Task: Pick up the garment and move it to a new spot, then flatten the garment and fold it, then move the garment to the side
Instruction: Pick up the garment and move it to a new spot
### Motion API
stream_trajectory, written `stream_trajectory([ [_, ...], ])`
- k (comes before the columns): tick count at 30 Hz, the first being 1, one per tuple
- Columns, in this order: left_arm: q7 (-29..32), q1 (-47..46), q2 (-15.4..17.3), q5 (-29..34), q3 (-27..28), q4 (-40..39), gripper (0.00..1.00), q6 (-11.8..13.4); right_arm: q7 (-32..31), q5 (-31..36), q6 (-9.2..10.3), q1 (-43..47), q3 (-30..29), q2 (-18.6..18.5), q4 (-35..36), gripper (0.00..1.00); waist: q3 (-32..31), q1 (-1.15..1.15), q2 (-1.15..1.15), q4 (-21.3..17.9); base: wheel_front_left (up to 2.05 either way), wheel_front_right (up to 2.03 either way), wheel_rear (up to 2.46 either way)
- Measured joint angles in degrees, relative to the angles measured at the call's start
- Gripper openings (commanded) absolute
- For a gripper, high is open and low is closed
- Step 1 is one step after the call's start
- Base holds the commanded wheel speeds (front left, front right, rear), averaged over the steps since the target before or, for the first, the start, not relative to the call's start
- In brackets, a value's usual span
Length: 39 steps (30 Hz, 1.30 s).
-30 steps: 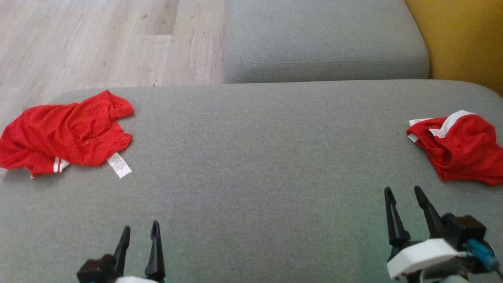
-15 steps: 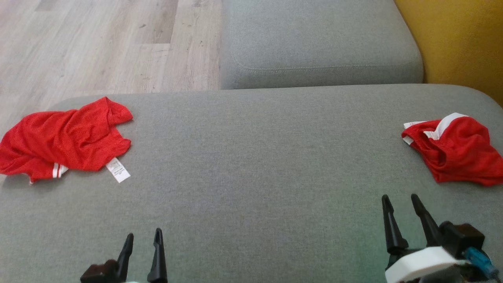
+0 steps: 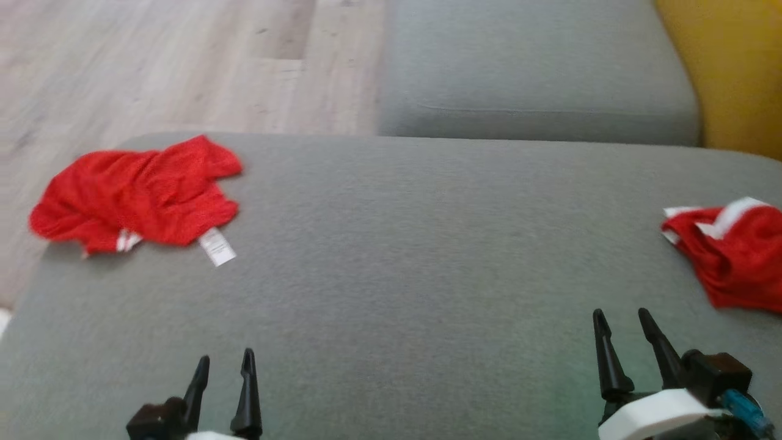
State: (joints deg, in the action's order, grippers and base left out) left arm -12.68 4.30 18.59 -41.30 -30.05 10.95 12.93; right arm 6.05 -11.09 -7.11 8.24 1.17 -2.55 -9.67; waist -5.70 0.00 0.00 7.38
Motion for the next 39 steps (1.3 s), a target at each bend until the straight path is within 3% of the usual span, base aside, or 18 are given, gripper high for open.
stream_trajectory([
  [11, 0.6, -1.1, 2.2, 1.0, 0.4, -2.8, 1.00, 1.3, 1.2, -1.8, 0.00, 0.1, 2.0, 0.0, -0.9, 1.00, 0.1, 0.00, 0.00, 13.3, 0.00, 0.00, 0.00],
  [17, -0.1, 0.4, 2.8, 0.9, 3.8, -5.6, 1.00, 3.5, 1.2, -1.9, 0.00, -3.8, 6.4, 0.1, -2.1, 1.00, 1.7, 0.00, 0.00, 19.4, 0.00, 0.00, 0.00],
  [32, -1.5, 4.4, 2.8, 0.9, 7.9, -9.1, 1.00, 4.7, 1.3, -1.9, 0.00, -7.7, 10.8, 0.0, -4.8, 1.00, 3.8, 0.01, 0.00, 21.2, 0.00, 0.00, 0.00],
  [39, 2.6, -0.1, 7.8, 0.9, 9.6, -10.2, 1.00, 2.6, 1.1, 0.6, 0.00, -7.5, 5.4, 0.0, -2.2, 1.00, 4.7, 0.00, 0.00, 22.0, 0.00, 0.00, 0.00],
])
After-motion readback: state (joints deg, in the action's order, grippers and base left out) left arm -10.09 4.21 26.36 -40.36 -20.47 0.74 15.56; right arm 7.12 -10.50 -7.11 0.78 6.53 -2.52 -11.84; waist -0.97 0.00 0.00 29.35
